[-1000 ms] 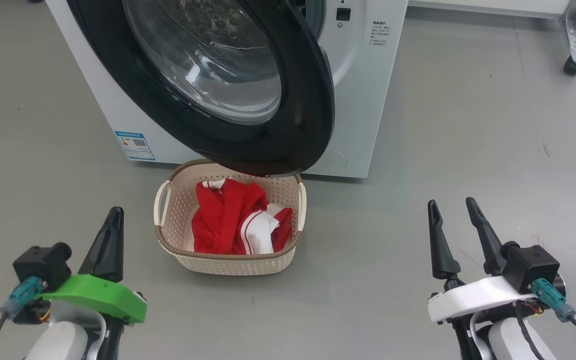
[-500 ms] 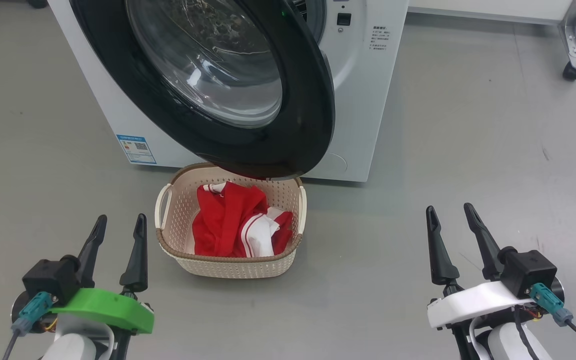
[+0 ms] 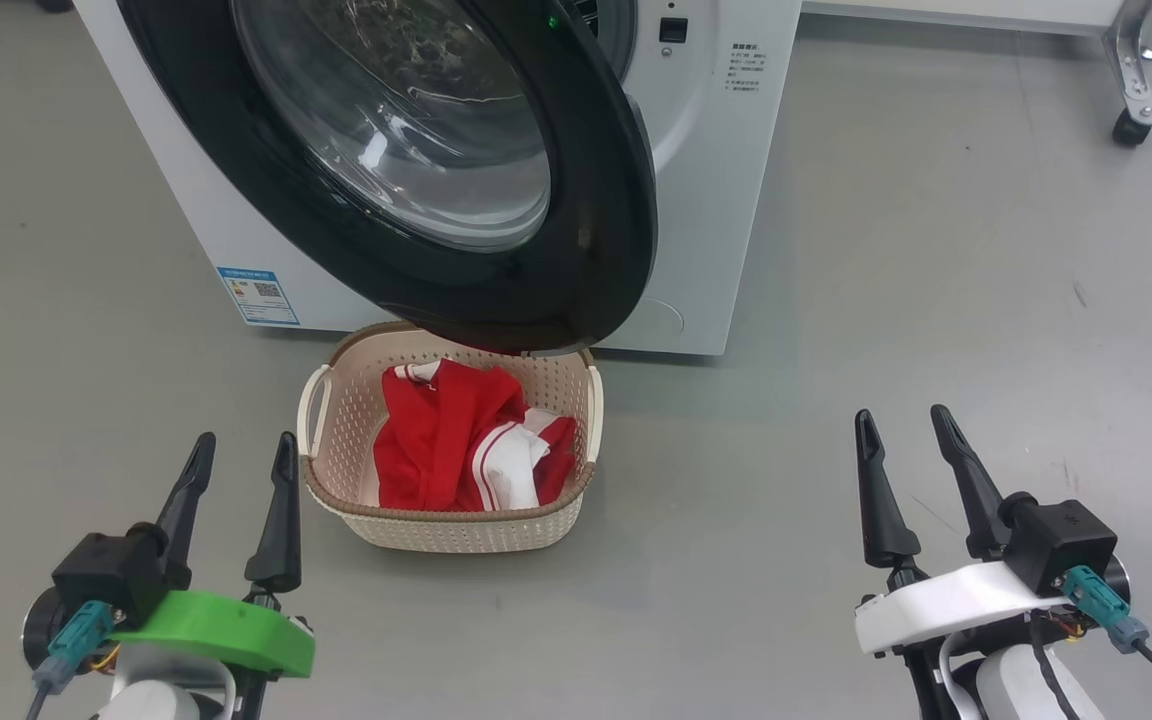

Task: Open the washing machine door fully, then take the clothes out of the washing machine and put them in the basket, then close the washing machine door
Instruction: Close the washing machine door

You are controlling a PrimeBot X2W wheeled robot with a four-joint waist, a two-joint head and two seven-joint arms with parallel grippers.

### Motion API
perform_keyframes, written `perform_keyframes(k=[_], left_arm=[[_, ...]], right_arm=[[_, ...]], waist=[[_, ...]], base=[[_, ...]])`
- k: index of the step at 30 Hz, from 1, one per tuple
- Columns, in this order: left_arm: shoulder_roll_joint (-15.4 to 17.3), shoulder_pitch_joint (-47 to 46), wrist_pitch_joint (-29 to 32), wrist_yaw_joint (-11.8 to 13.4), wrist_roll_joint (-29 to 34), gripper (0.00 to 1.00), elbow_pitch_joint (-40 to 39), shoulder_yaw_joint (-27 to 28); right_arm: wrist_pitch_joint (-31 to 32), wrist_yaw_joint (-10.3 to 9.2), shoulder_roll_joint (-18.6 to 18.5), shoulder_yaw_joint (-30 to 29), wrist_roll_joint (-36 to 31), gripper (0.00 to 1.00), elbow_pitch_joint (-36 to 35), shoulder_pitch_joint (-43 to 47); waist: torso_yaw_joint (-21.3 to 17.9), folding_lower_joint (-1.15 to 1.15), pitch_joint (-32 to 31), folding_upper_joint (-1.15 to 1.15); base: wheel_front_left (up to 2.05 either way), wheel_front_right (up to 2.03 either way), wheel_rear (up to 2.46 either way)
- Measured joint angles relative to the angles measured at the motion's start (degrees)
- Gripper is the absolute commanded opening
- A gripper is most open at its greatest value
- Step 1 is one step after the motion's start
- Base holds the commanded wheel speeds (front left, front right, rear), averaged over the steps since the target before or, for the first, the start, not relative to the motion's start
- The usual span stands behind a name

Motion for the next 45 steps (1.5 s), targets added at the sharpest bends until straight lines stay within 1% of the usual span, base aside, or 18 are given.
perform_keyframes(k=[12,15,19,22,45], left_arm=[[-0.74,0.32,0.0,-0.14,3.22,1.0,-0.41,0.16],[-0.85,0.38,0.0,-0.63,3.57,1.0,-0.46,0.25],[-1.14,0.58,0.0,-0.63,4.55,1.0,-0.54,0.48],[-1.02,0.7,0.0,-0.63,6.56,1.0,-0.51,0.36],[-2.52,1.17,0.0,-2.07,7.93,1.0,-0.52,1.82]], right_arm=[[0.0,0.0,0.32,-0.09,0.0,1.0,-0.27,-0.01],[0.0,0.0,0.34,-0.15,0.0,1.0,-0.3,-0.01],[0.0,0.0,0.37,-0.19,0.0,1.0,-0.3,-0.02],[0.0,0.01,0.42,-0.2,0.0,1.0,-0.3,-0.02],[0.0,0.14,0.77,-0.21,-0.59,1.0,-0.35,-0.1]], waist=[[-0.68,0.0,0.97,0.0],[-0.72,0.0,1.06,0.0],[-0.7,0.0,1.1,0.0],[-0.68,0.0,1.13,0.0],[-0.4,0.0,1.76,0.0]], base=[[0.0,0.0,0.0],[0.0,0.0,0.0],[0.0,0.0,0.0],[0.0,0.0,0.0],[0.0,0.0,0.0]])
